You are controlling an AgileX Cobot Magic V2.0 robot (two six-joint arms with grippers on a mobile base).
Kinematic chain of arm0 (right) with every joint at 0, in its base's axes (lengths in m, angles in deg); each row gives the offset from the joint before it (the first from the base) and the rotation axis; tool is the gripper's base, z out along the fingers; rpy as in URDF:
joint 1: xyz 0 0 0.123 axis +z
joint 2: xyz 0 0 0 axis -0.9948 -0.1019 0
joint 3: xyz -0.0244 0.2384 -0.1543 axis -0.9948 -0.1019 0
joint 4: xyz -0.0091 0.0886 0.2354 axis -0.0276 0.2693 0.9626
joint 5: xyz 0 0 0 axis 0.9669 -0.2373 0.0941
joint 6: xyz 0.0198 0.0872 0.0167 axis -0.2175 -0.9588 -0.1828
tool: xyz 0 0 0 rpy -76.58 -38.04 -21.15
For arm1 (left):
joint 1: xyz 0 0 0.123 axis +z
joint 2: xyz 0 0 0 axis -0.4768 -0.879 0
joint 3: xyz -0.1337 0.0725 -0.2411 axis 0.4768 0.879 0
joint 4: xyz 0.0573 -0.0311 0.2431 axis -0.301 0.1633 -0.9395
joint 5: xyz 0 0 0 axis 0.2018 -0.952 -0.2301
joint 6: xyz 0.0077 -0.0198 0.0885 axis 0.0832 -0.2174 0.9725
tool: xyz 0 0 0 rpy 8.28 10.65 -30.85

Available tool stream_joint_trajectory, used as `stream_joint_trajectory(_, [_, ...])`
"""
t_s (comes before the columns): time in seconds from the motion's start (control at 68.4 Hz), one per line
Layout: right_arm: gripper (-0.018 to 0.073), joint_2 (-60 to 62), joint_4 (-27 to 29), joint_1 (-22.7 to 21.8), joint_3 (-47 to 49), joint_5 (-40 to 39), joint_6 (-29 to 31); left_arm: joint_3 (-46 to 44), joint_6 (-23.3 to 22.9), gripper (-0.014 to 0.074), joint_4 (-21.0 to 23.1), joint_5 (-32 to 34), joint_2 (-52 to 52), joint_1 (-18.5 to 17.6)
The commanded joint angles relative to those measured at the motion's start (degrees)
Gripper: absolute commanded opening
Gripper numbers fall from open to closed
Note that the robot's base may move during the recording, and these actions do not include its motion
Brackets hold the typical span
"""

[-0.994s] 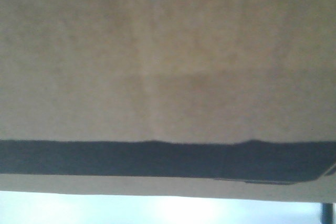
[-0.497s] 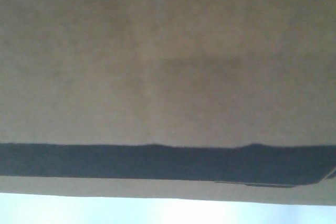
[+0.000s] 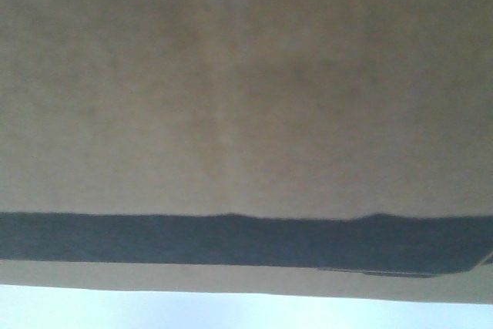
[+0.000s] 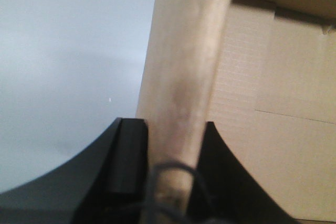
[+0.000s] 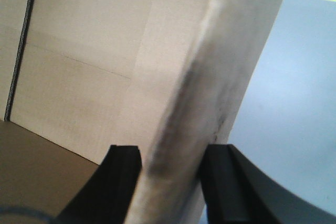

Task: Grab box from left shelf to table start
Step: 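Carry the box with both grippers while driving to the white table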

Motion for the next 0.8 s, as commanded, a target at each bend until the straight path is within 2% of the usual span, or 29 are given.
stream_joint_trajectory(0.0, [0.0067,-0.53,4.53,0.27,1.94,-12.61,4.83,-2.39,7.01,-0.0092,18.22,6.22,0.27,-2.39])
stream_joint_trajectory(0.789, [0.0067,-0.66,4.53,0.27,1.94,-12.62,4.83,-2.39,7.01,-0.0092,18.22,6.22,0.27,-2.39])
